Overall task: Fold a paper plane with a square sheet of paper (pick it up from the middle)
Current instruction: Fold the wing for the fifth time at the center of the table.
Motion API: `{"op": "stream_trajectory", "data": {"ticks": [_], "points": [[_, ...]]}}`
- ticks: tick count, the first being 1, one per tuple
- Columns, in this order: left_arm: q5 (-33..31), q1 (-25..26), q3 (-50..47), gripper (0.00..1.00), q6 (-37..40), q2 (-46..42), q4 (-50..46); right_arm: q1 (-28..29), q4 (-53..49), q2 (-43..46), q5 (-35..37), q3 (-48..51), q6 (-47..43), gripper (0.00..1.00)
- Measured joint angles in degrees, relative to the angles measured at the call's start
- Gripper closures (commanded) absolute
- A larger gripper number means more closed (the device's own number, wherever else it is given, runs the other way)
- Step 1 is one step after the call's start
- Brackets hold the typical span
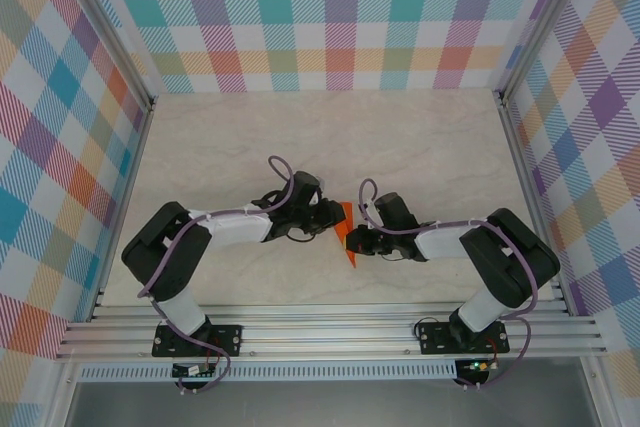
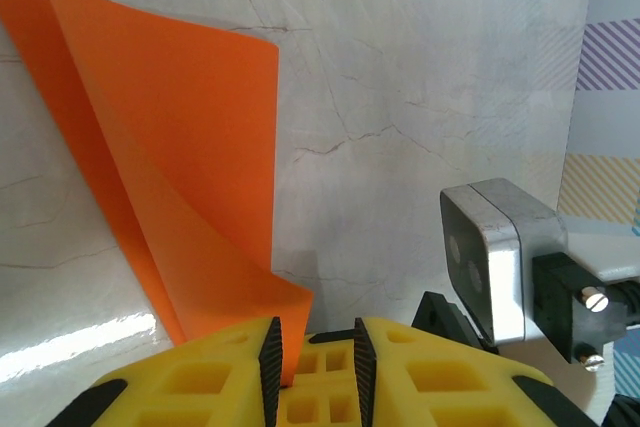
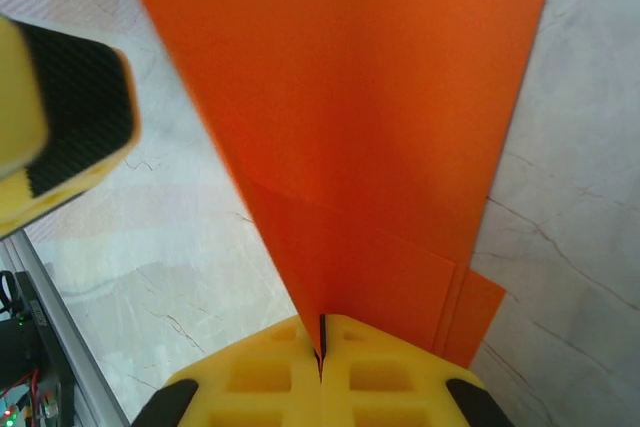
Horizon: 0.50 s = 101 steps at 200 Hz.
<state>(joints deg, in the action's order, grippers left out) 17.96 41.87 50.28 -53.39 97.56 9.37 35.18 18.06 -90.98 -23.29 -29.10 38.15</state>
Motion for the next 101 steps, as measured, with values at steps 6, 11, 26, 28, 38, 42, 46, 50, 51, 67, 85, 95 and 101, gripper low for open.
{"op": "stream_trajectory", "data": {"ticks": [6,11,26,28,38,42,46,50,51,67,85,95,101], "points": [[0.2,0.0,0.0,0.71,0.0,0.3,0.4,-0.1,0.4,0.0,-0.1,0.3,0.3,0.98],[0.5,0.0,0.1,0.71,0.0,0.7,0.5,-0.2,0.6,0.0,-0.2,0.4,0.5,0.98],[1.0,0.0,0.4,0.71,0.0,1.9,1.3,-0.3,1.4,0.0,-0.4,0.9,1.1,0.97],[1.0,0.0,0.5,0.71,0.0,2.1,1.4,-0.4,1.4,0.0,-0.4,1.0,1.2,0.97],[1.2,0.0,0.9,0.71,0.1,3.1,1.6,-0.5,1.6,0.0,-0.5,1.0,1.6,0.96],[1.4,0.0,1.0,0.71,0.1,3.6,1.7,-0.5,1.6,0.0,-0.5,1.0,1.7,0.95],[1.4,0.0,1.2,0.71,0.1,3.9,1.8,-0.5,1.6,0.0,-0.5,1.0,1.8,0.95],[1.6,0.0,1.3,0.71,0.1,4.3,1.8,-0.5,1.6,0.0,-0.6,1.0,1.8,0.95],[1.6,0.0,1.4,0.71,0.1,4.4,1.9,-0.5,1.6,0.0,-0.6,1.0,1.8,0.94],[1.8,0.0,1.8,0.72,0.2,5.9,2.7,-0.5,1.6,0.0,-0.6,1.0,1.9,0.93],[2.0,0.0,2.6,0.72,0.5,7.1,2.9,-0.6,1.2,0.1,-0.6,1.0,2.0,0.89],[2.0,0.0,2.7,0.72,0.5,7.2,2.8,-0.6,0.7,0.4,-0.4,1.0,2.0,0.85],[2.0,0.0,2.8,0.72,0.7,7.2,2.8,-0.6,0.2,0.8,-0.3,1.0,2.1,0.83]]}}
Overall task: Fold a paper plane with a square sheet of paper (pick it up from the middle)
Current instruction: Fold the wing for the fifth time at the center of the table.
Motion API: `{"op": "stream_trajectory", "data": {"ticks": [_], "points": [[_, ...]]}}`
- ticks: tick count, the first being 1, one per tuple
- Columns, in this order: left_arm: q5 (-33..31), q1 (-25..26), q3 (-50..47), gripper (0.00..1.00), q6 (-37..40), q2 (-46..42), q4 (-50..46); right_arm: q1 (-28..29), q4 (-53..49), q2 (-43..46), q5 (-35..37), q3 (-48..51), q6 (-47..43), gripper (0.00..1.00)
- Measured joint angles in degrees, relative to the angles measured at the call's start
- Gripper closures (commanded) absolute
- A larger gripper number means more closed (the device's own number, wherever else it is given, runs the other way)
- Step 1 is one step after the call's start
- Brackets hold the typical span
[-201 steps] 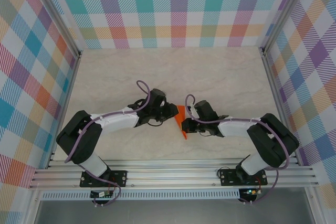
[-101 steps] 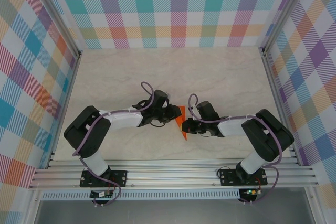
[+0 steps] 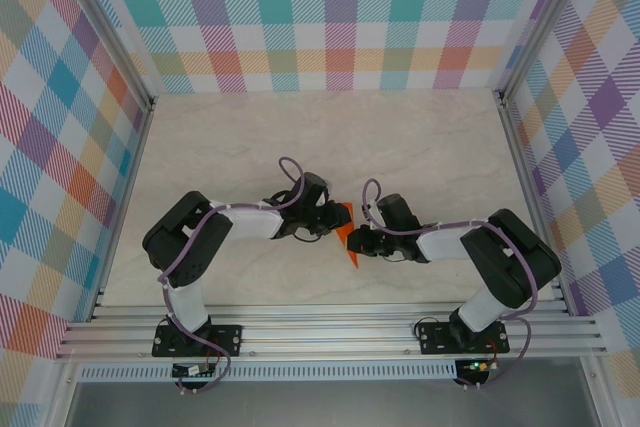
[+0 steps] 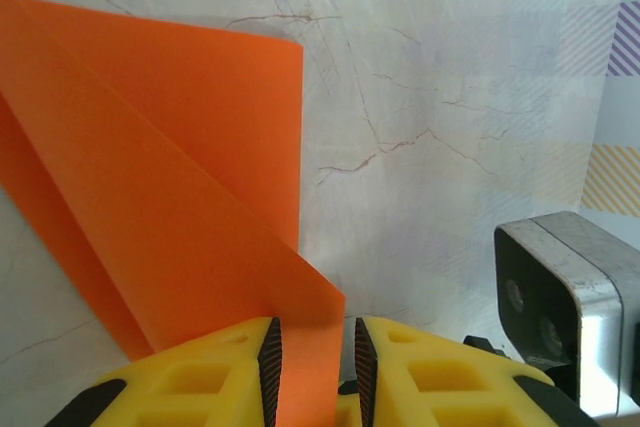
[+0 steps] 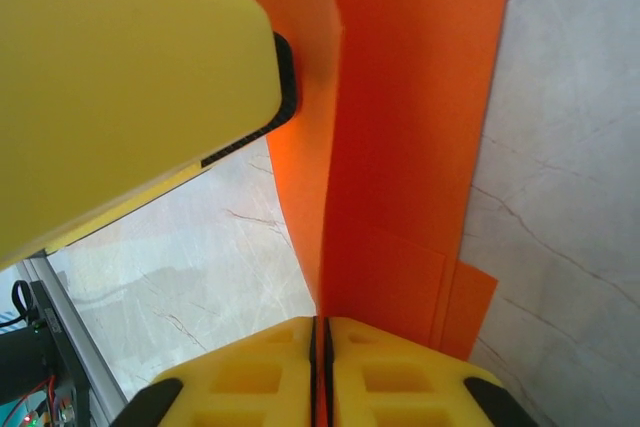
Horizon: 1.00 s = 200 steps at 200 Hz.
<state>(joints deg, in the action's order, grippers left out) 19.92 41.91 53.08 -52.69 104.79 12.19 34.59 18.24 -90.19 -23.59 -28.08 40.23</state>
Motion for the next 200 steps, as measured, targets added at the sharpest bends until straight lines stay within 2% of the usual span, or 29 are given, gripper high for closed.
{"op": "stream_trajectory", "data": {"ticks": [18,87,169,200], "points": [[0.0,0.0,0.2,0.72,0.3,0.0,0.0,0.0,-1.7,1.5,0.5,0.0,-0.1,0.77],[0.0,0.0,1.2,0.72,1.3,1.5,0.0,0.0,-6.2,3.9,1.7,0.0,-0.1,0.76],[0.2,0.0,2.2,0.73,1.6,2.0,-0.2,-0.1,-6.3,4.7,1.9,0.1,1.7,0.93],[0.2,0.0,2.2,0.73,2.0,2.4,-0.5,-0.6,-5.7,3.7,1.1,0.5,3.0,0.96]]}}
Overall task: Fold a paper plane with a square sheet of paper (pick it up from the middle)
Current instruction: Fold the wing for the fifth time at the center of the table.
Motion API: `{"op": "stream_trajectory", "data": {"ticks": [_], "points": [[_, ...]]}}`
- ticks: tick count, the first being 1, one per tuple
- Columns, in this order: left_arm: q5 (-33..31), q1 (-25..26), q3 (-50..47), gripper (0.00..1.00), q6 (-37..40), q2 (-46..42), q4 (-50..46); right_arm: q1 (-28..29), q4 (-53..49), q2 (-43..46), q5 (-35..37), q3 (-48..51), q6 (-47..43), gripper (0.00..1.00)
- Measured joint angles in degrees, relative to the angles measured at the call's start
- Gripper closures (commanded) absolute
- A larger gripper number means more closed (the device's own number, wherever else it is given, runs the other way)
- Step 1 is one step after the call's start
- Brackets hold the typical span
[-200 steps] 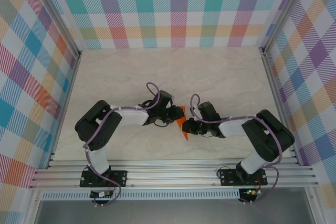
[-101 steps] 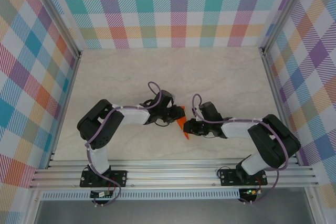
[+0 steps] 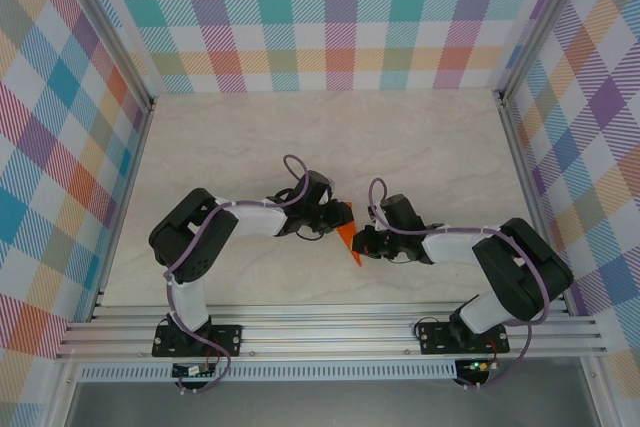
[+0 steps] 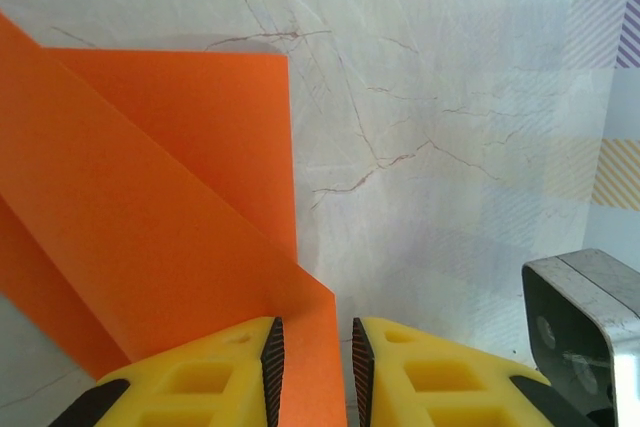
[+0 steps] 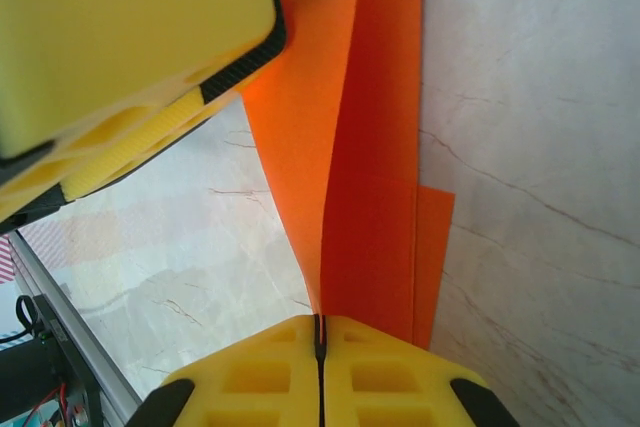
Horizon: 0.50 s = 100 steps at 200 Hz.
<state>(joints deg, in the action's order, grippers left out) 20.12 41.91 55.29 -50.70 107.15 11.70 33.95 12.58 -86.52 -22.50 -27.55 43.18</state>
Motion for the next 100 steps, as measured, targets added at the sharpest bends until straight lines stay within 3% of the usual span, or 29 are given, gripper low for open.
{"op": "stream_trajectory", "data": {"ticks": [100], "points": [[1.1,0.0,0.1,0.58,1.0,-1.2,-0.8,-3.5,4.5,-3.0,-6.7,1.0,3.8,0.97]]}}
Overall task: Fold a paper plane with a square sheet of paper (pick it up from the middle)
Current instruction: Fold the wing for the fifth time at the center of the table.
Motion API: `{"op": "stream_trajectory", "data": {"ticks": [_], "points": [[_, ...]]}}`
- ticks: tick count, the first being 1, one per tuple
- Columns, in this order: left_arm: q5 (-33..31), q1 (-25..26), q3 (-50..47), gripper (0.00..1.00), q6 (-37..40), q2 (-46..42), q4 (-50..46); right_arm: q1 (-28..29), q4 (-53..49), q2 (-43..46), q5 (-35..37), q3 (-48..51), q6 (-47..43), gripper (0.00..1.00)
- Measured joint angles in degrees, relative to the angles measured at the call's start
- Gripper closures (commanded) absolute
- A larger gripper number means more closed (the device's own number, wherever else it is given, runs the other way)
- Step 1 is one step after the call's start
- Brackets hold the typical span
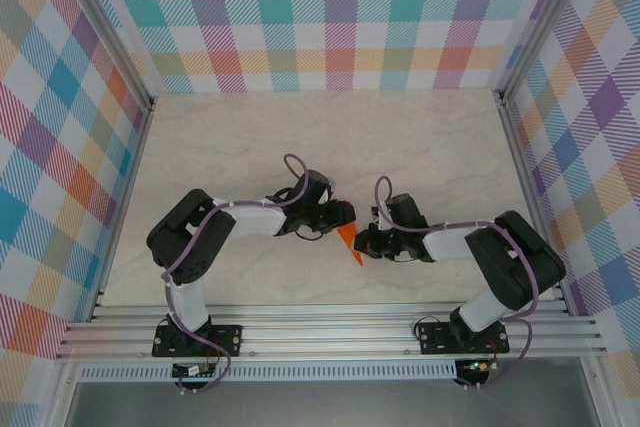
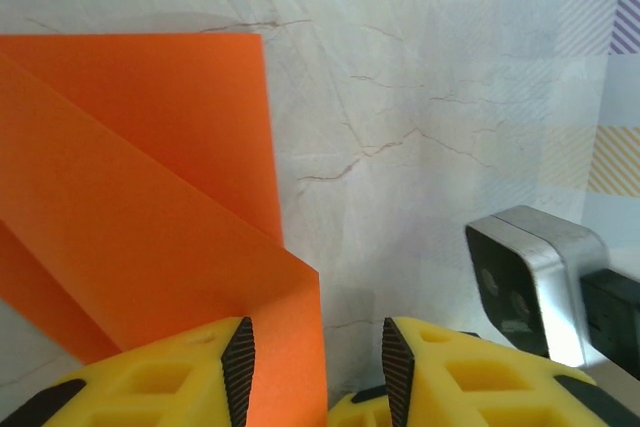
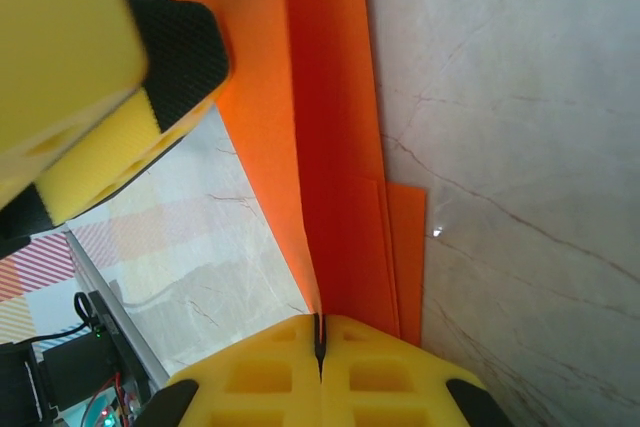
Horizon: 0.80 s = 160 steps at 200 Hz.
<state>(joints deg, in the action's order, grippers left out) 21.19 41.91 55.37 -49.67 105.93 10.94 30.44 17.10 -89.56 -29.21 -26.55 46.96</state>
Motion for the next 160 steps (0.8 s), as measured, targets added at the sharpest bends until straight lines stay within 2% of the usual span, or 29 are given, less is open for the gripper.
{"op": "stream_trajectory", "data": {"ticks": [83,122,160], "points": [[2.2,0.8,0.0,0.57,0.0,0.0,2.8,-0.8,2.3,-1.6,-2.3,0.0,2.5,0.94],[1.7,0.8,0.0,0.59,0.0,3.1,3.0,-0.8,1.2,-1.0,-2.2,-0.1,2.2,0.81],[0.7,0.9,0.2,0.60,0.0,3.1,2.9,-0.8,-6.0,3.3,0.3,-0.8,-1.8,0.74]]}}
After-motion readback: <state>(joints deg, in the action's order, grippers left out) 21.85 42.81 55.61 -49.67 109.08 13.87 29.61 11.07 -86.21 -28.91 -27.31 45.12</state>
